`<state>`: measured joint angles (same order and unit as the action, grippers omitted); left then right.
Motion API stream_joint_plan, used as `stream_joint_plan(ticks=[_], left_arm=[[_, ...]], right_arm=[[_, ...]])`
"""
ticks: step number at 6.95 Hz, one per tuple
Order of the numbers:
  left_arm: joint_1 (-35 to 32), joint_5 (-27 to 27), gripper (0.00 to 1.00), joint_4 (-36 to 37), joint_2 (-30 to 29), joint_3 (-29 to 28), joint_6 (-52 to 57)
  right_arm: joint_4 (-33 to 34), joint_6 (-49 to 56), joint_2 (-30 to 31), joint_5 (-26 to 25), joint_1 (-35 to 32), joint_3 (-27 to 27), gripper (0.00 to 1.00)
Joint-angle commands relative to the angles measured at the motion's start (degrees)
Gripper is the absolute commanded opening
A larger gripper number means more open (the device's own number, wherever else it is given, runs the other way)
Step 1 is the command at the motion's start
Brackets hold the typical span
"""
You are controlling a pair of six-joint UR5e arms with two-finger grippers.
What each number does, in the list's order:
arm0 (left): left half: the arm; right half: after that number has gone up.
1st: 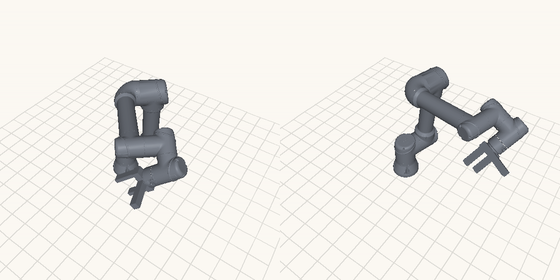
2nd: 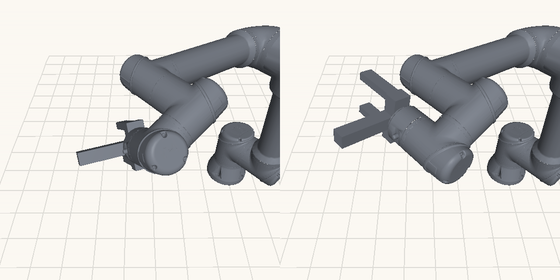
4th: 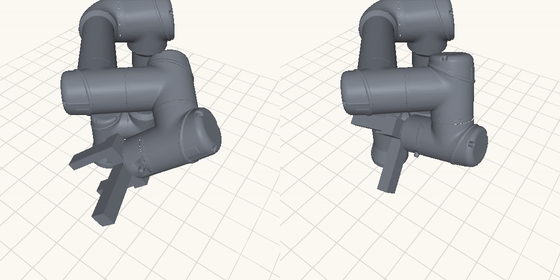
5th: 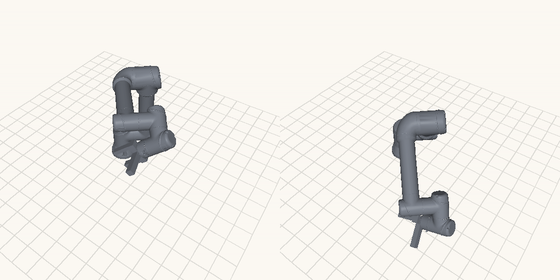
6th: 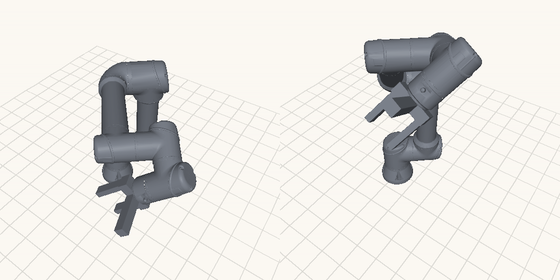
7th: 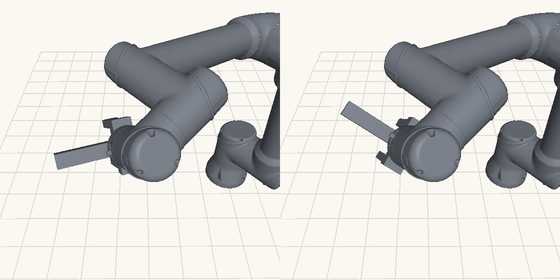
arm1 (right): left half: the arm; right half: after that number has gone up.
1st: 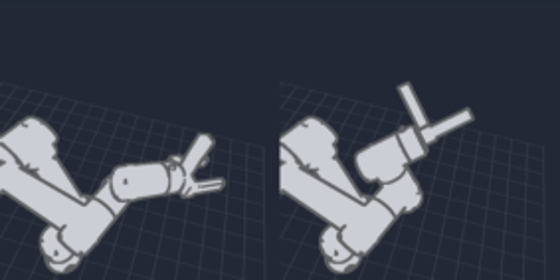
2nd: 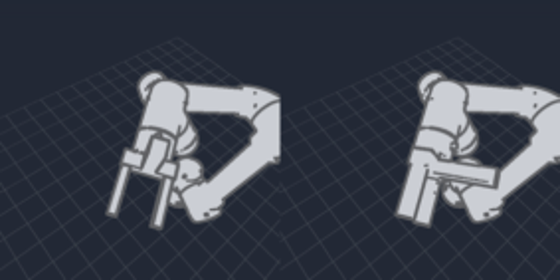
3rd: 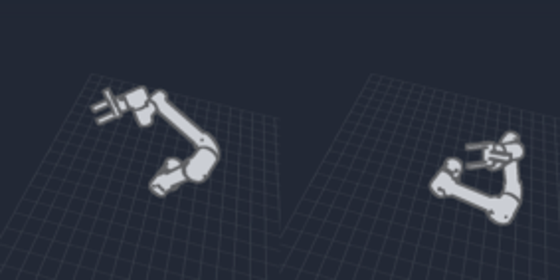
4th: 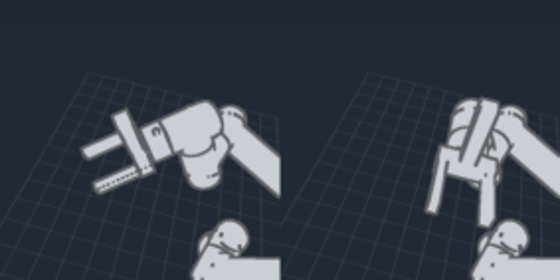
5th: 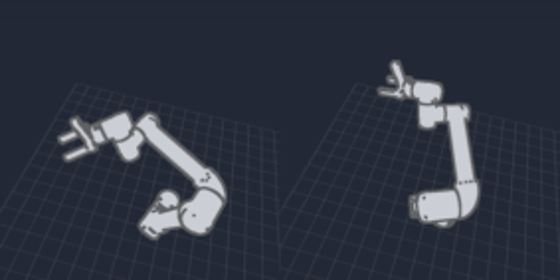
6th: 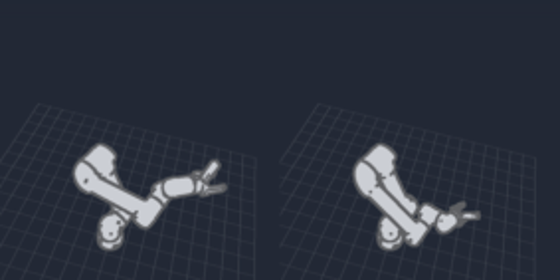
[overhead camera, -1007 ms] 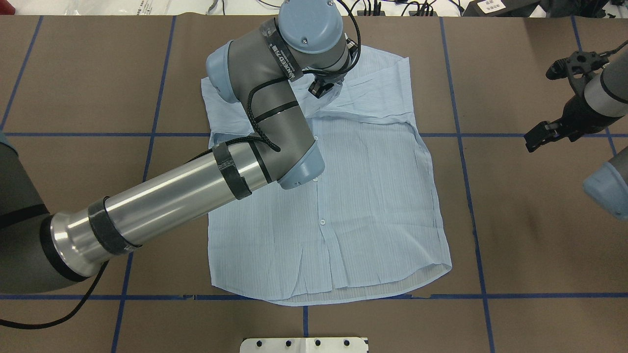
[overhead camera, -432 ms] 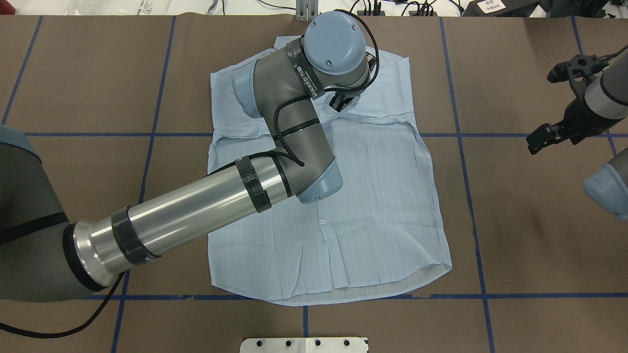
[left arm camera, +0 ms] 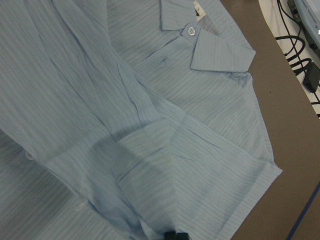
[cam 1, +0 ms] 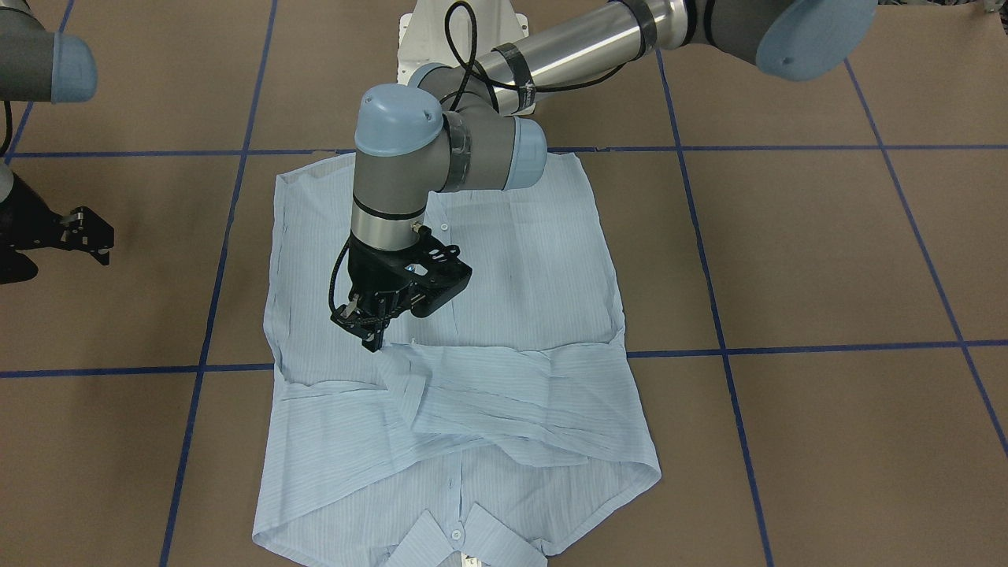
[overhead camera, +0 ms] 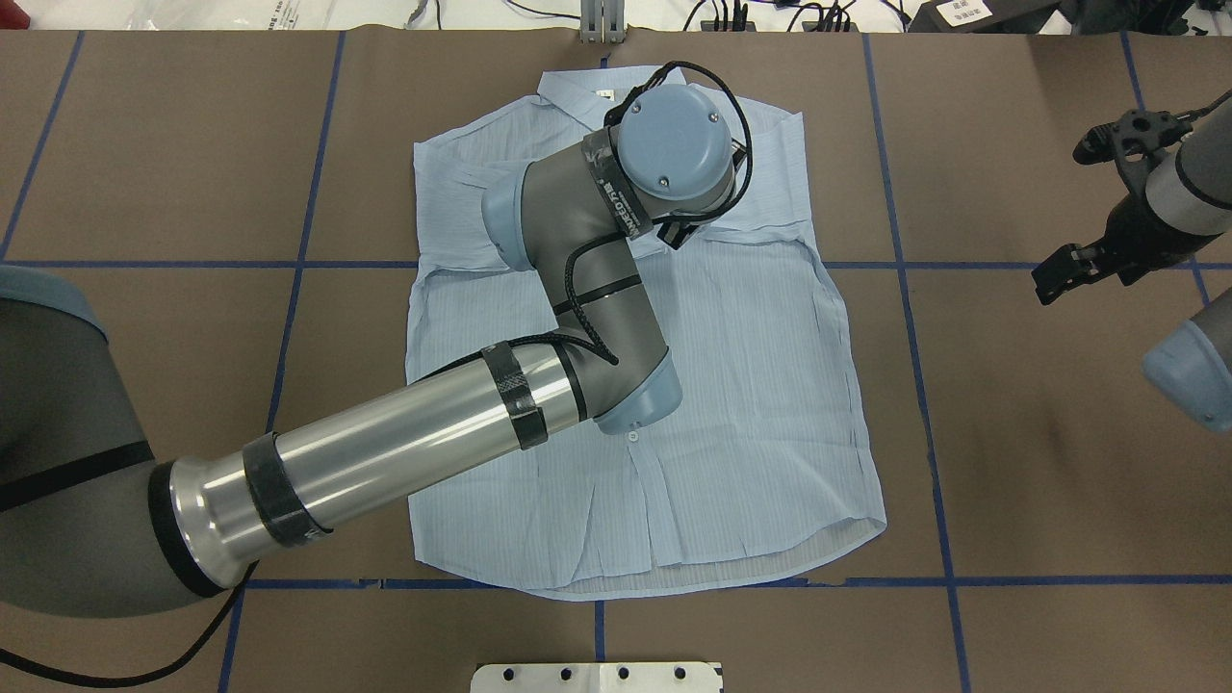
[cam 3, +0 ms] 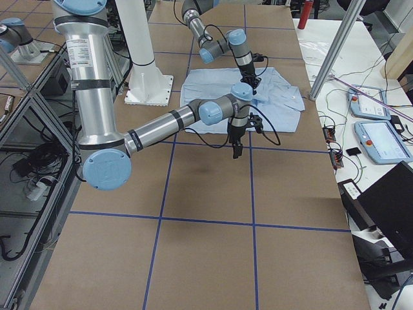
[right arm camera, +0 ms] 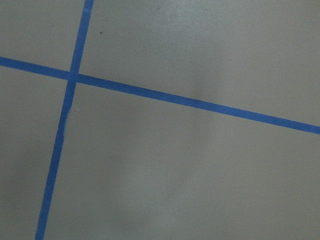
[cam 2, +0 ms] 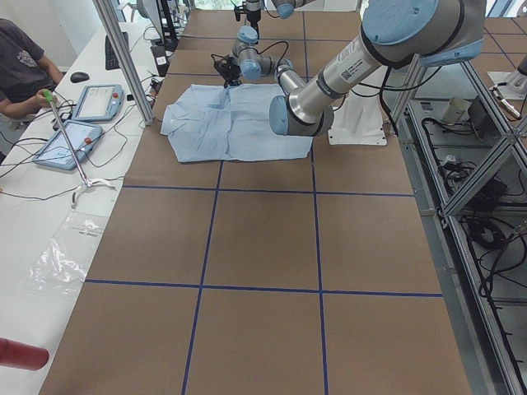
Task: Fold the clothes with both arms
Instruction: 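Carry the held sleeve across the chest over the first sleeve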
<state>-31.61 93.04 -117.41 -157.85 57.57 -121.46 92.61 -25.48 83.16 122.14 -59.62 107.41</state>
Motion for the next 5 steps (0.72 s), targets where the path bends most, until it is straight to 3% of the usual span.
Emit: stream_joint_plan(ticks=[1, 2, 3, 4, 5], left_arm=[[2.51, -3.37, 0.0, -0.98, -0.61, -1.23, 0.0], [3.74, -3.83, 0.0, -1.07, -1.84, -3.84, 0.0], [4.45, -4.53, 0.56, -2.37, -2.63, -5.34, 2.61], [6.63, -7.93, 1.0, -3.69, -3.08, -5.53, 11.25], [6.56, -8.83, 1.0, -3.7, -2.91, -5.36, 15.86]], right_arm=[[-0.06, -0.09, -0.37, 0.47, 0.03, -0.35, 1.0], [-0.06, -0.18, -0.37, 0.47, 0.03, -0.44, 1.0], [-0.06, -0.18, -0.46, 0.47, 0.12, -0.62, 1.0], [-0.06, -0.18, -1.15, 0.47, 0.12, -0.79, 1.0], [-0.06, -0.27, -2.29, 0.47, 0.12, -0.97, 1.0]])
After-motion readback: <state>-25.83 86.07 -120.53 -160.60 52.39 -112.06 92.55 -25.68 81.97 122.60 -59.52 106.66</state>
